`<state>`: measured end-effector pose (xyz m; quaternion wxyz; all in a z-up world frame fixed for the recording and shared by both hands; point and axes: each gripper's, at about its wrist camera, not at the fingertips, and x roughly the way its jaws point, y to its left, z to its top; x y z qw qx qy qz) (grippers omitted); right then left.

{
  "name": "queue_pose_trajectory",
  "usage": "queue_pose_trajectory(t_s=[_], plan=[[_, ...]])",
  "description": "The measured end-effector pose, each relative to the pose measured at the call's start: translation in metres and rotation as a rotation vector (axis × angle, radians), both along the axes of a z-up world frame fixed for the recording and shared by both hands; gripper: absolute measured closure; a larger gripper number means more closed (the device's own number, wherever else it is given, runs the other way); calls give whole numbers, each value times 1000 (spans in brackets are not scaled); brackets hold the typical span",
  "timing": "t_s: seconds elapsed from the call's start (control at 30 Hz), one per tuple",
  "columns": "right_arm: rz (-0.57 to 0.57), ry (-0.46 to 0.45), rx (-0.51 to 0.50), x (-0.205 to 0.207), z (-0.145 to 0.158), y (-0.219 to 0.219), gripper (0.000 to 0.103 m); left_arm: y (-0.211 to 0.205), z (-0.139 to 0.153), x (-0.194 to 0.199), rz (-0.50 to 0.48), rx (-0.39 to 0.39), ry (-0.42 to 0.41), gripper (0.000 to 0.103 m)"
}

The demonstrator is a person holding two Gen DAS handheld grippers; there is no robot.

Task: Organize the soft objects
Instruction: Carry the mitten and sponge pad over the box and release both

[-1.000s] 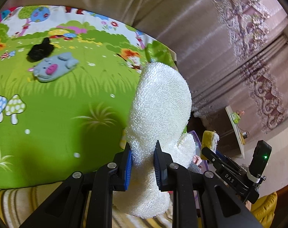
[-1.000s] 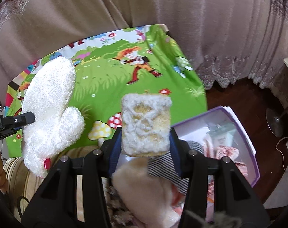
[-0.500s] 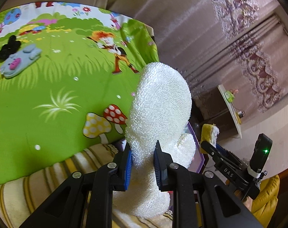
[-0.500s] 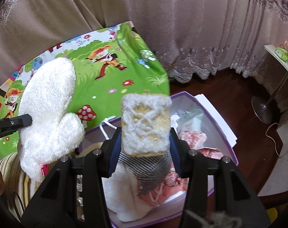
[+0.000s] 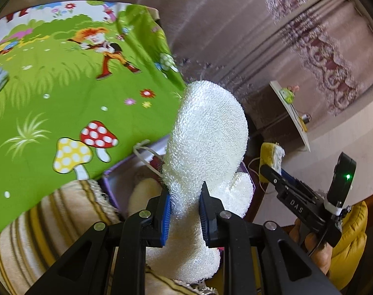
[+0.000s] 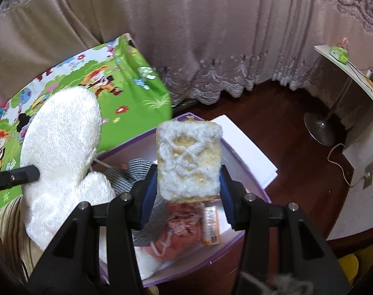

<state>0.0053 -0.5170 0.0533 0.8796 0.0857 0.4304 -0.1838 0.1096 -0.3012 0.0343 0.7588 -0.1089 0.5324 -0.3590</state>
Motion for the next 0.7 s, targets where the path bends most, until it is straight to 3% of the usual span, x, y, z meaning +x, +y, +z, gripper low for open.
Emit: queue_pose_trajectory(t_s=[0.2, 0.37, 0.5, 0.7], plan=[[-51, 3, 5, -8, -2, -19, 51, -25, -2, -10, -61, 7, 2, 80], [-64, 12, 17, -9, -2, -22, 46, -38, -8, -16, -119, -13, 37, 60], [-59, 22, 33, -8, -8, -21, 39, -31, -9, -14, -94, -4, 43, 59], [-57, 26, 37, -6, -9, -19, 34, -19, -7, -6, -21, 1, 29, 50]])
